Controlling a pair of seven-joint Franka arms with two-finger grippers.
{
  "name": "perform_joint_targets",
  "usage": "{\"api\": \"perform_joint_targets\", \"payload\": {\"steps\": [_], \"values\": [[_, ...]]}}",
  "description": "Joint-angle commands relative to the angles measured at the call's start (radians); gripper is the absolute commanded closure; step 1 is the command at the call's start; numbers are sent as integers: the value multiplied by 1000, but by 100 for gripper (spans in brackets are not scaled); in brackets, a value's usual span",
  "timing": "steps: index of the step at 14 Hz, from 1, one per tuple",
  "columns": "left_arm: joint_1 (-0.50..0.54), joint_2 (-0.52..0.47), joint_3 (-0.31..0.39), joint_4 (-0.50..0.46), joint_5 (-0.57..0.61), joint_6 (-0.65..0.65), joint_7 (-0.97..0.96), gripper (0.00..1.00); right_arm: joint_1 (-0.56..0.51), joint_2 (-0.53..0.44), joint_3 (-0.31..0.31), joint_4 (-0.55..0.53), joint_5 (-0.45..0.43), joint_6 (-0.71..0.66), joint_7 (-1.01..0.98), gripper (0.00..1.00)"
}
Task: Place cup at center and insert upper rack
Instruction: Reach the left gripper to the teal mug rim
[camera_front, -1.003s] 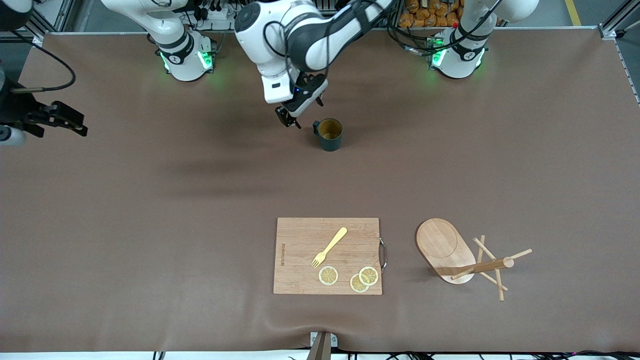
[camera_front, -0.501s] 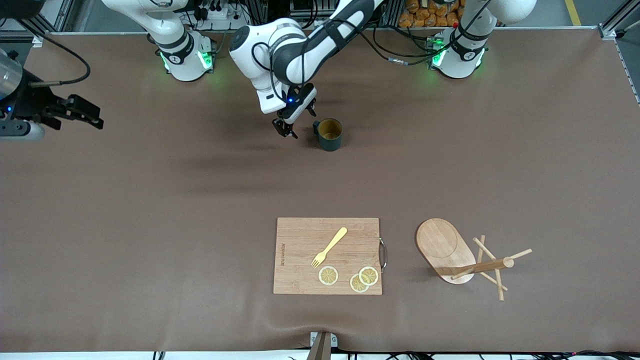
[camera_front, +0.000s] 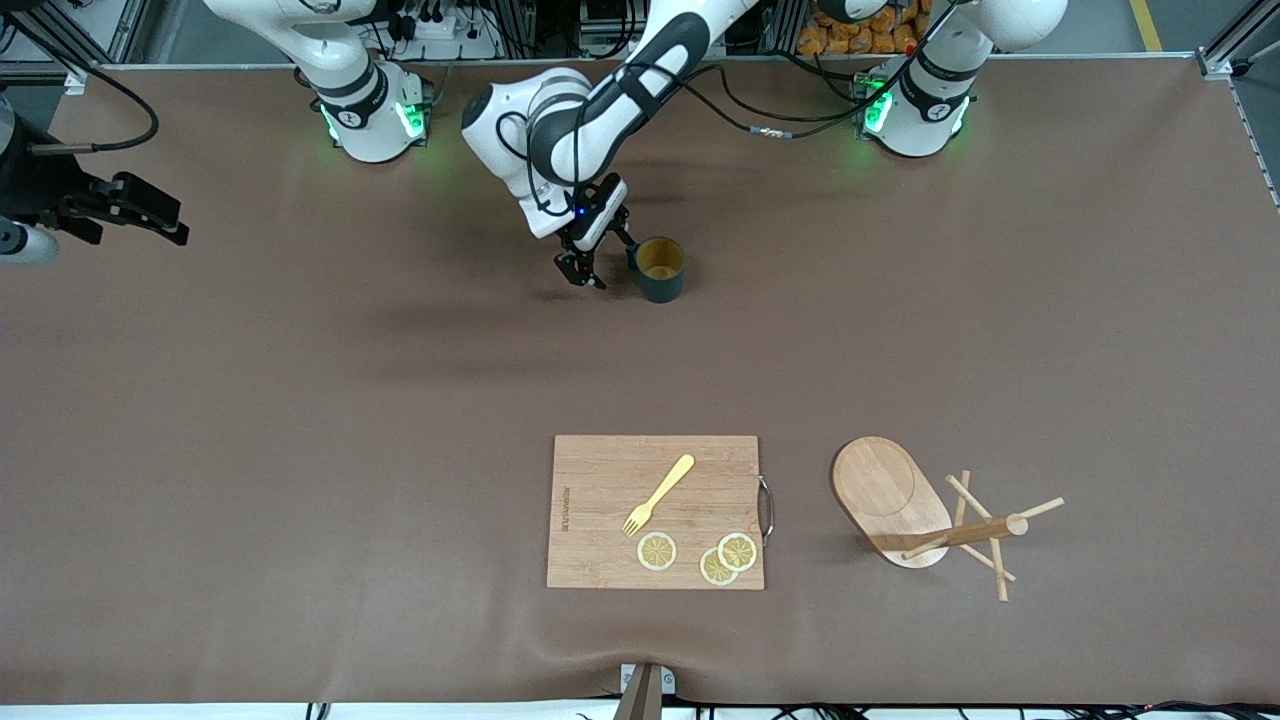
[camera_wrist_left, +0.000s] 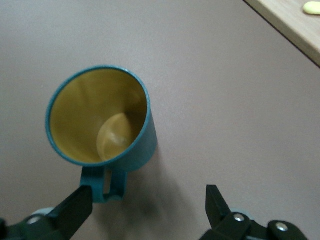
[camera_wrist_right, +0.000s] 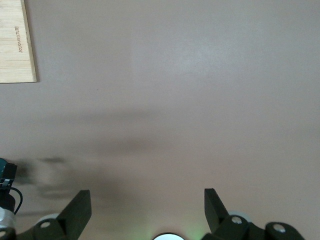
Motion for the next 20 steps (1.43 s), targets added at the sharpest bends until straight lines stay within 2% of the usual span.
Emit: {"api": "perform_joint_targets", "payload": {"steps": [1,11,20], "values": [[-33,44,32,48,20,-13,-51,0,-17,-13,8,6,3,-15,6,0],[-45,25,25,45,16,-52,-53,0,-17,-25,-6,0,18,-71,6,0],[-62,22,8,-26,25,-167,-27,0,-15,-24,-4,-4,26,-73,8,0]]}}
